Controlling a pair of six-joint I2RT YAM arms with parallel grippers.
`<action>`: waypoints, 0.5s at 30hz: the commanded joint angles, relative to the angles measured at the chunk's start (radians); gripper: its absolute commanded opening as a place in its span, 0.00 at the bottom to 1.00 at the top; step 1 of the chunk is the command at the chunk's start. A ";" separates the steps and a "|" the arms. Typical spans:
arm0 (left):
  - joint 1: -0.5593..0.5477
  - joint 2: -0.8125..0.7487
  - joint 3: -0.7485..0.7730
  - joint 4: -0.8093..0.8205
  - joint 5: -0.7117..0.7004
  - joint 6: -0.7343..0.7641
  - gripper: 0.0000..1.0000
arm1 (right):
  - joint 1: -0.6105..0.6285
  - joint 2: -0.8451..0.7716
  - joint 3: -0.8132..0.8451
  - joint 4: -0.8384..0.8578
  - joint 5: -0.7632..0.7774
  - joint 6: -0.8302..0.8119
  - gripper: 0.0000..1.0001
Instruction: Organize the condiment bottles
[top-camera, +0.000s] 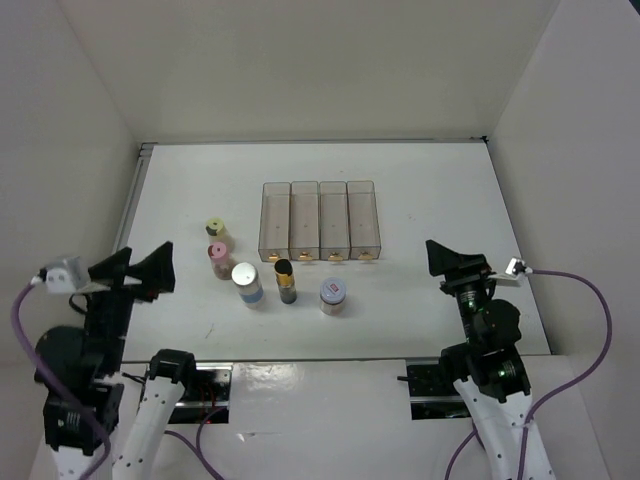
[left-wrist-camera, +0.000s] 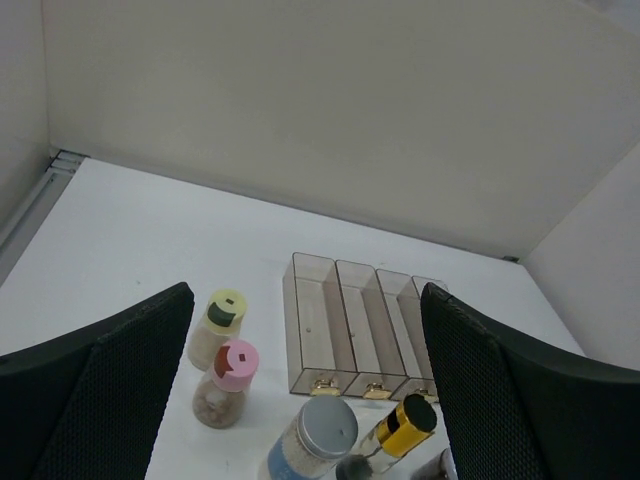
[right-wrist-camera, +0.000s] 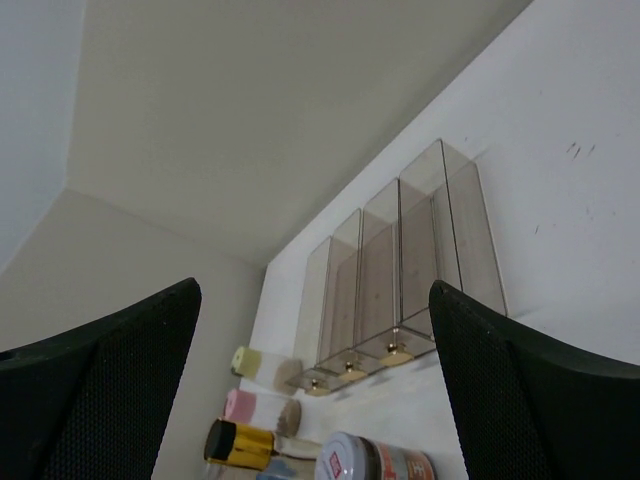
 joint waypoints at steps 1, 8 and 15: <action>-0.002 0.247 0.089 0.003 -0.020 0.017 1.00 | -0.004 -0.072 -0.053 0.220 -0.140 -0.020 0.99; -0.002 0.768 0.373 -0.168 -0.066 0.092 1.00 | -0.004 0.085 0.056 0.260 -0.016 -0.101 0.99; -0.002 1.094 0.448 -0.238 -0.041 0.122 1.00 | -0.004 0.454 0.307 0.249 -0.080 -0.244 0.99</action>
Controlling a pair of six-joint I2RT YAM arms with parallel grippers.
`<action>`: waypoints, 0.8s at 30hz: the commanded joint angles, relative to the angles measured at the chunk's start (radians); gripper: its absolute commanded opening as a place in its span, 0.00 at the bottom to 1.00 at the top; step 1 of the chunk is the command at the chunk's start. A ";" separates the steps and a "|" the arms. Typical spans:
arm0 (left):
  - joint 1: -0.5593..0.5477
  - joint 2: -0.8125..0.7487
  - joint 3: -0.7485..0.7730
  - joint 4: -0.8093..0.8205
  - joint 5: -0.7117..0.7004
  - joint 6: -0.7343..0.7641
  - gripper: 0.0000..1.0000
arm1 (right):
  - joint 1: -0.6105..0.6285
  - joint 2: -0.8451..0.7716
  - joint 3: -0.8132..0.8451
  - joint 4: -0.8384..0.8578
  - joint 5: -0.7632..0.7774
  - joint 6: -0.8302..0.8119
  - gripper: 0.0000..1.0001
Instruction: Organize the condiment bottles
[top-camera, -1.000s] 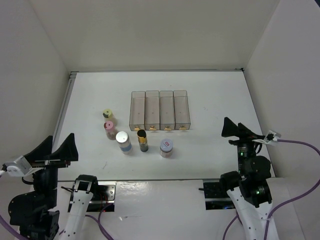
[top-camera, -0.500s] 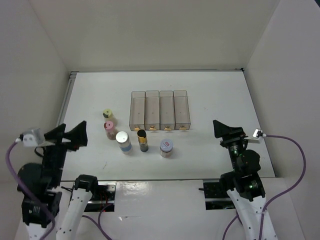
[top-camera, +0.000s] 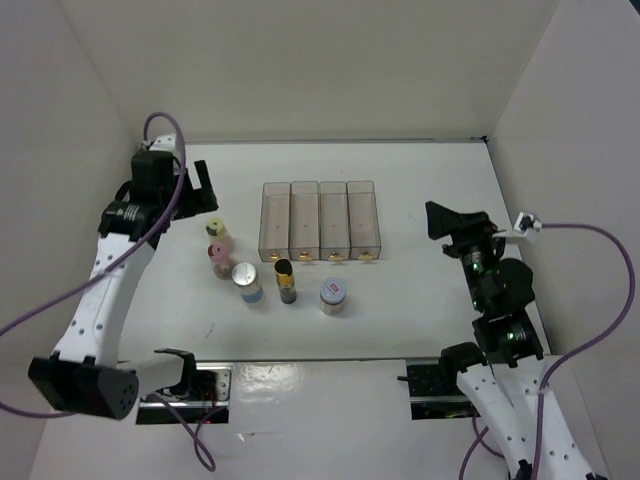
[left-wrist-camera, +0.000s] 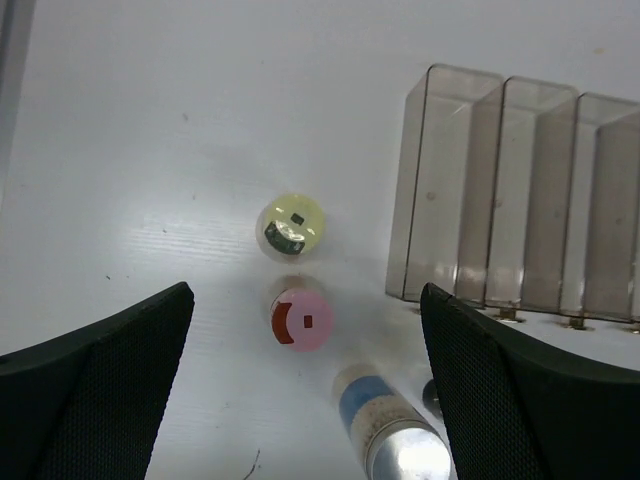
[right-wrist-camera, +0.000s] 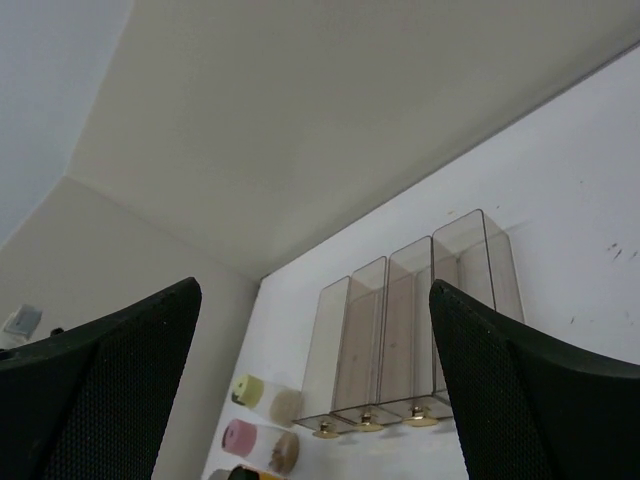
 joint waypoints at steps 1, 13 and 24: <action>-0.002 0.098 0.047 -0.067 0.017 0.035 1.00 | -0.004 0.189 0.179 0.003 -0.046 -0.126 0.99; 0.032 0.355 -0.025 0.033 0.028 0.015 1.00 | 0.016 0.733 0.579 -0.380 -0.062 -0.443 0.99; 0.032 0.458 -0.025 0.073 0.015 0.015 1.00 | 0.016 0.779 0.585 -0.380 -0.088 -0.485 0.99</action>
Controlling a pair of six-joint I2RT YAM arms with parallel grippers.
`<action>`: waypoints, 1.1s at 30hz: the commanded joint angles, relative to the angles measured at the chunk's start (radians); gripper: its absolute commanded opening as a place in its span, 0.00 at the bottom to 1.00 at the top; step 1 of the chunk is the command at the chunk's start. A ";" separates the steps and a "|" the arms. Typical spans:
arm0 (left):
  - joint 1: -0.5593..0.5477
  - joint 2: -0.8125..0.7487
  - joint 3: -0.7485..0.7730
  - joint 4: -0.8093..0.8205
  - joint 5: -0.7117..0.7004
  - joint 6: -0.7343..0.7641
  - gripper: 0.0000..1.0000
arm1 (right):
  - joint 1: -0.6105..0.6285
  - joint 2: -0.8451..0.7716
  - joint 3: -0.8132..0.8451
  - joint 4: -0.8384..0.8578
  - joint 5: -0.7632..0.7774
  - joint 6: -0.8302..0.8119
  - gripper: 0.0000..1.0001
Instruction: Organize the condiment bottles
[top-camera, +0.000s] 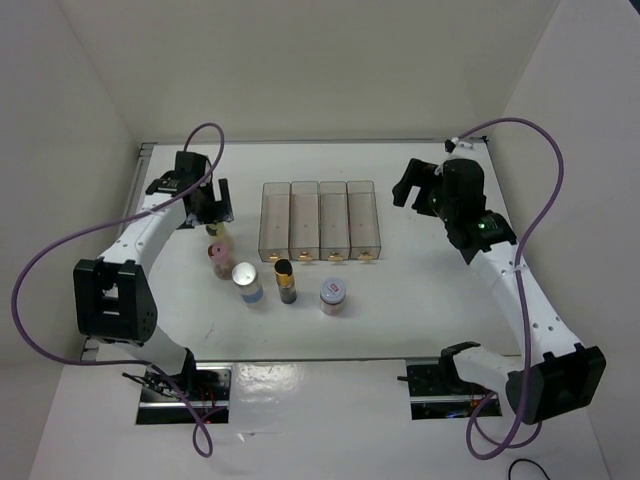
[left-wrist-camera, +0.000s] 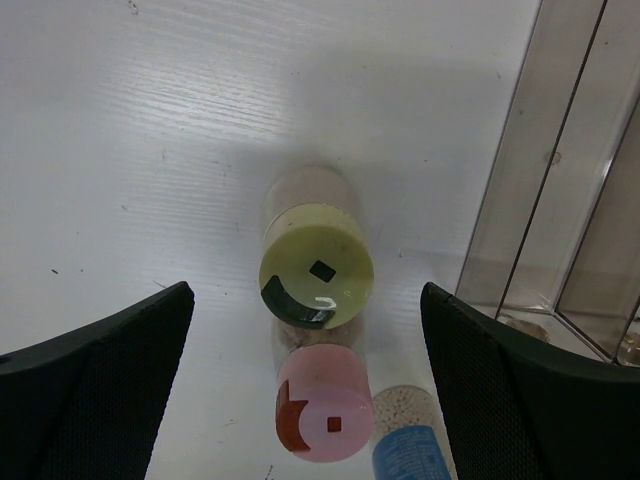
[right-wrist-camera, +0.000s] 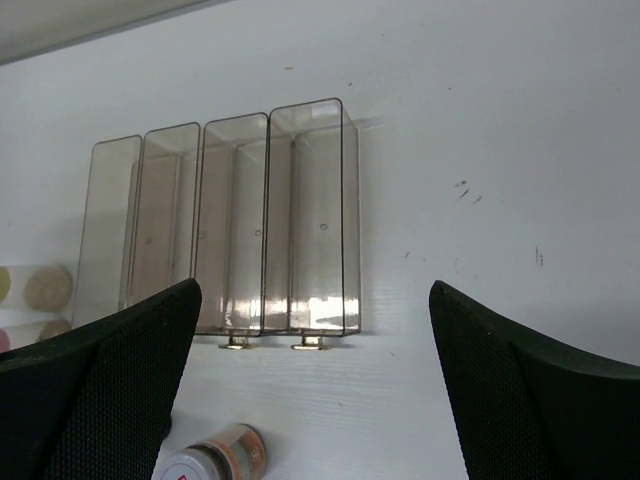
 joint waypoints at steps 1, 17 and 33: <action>0.003 0.025 -0.004 0.031 -0.018 0.006 1.00 | 0.007 0.015 0.045 -0.018 -0.008 -0.036 0.99; 0.003 0.083 -0.024 0.042 -0.029 0.006 0.90 | 0.007 0.061 0.094 -0.030 0.003 -0.056 0.99; 0.003 0.120 -0.024 0.051 -0.011 0.016 0.57 | 0.016 0.098 0.123 -0.030 0.012 -0.056 0.99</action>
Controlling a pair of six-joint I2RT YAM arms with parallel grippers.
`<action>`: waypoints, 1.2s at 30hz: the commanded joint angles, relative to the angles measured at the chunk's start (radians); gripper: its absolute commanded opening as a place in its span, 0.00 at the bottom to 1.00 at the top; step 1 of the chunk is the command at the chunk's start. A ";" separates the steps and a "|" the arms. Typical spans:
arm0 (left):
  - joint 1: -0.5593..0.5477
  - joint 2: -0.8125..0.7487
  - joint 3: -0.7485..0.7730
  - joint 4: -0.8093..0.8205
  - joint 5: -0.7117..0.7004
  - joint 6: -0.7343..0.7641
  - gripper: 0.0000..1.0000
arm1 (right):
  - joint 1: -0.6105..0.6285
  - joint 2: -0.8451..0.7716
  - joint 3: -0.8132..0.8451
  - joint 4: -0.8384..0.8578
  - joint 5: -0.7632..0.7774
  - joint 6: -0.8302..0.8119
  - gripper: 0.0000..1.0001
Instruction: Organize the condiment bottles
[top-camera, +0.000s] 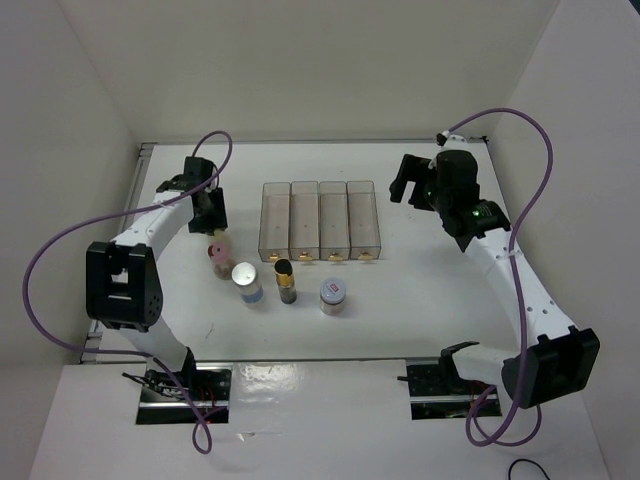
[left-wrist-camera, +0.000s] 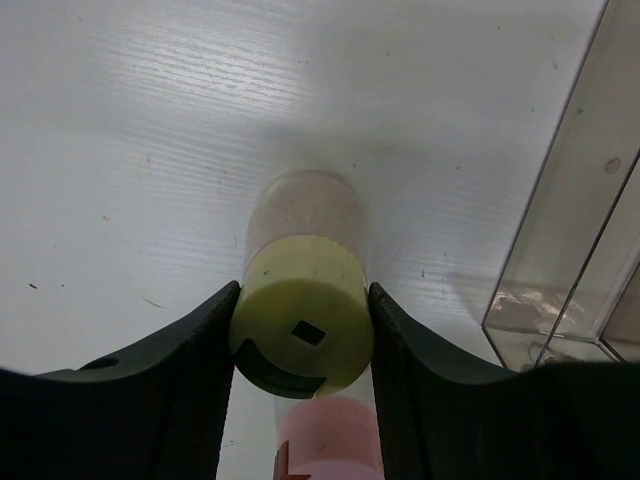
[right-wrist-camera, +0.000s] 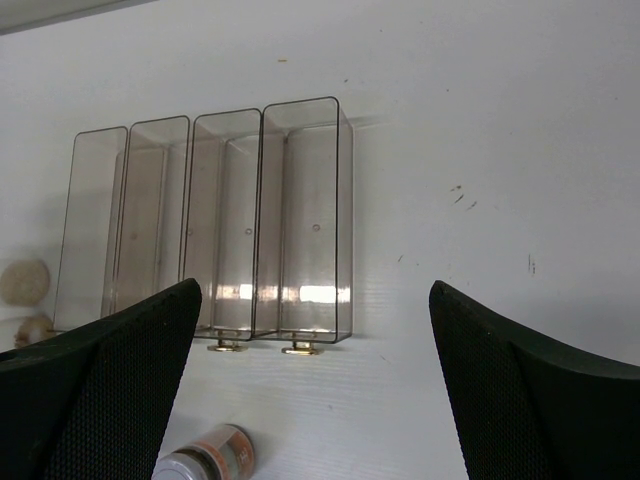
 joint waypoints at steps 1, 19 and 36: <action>0.003 0.011 0.004 0.009 0.005 0.013 0.53 | 0.010 0.010 0.052 0.009 0.011 -0.011 0.99; -0.101 0.008 0.444 -0.162 -0.021 0.091 0.42 | 0.010 0.038 0.081 0.009 0.074 -0.011 0.99; -0.223 0.208 0.650 -0.134 0.039 0.100 0.42 | 0.010 0.099 0.127 0.018 0.112 0.008 0.99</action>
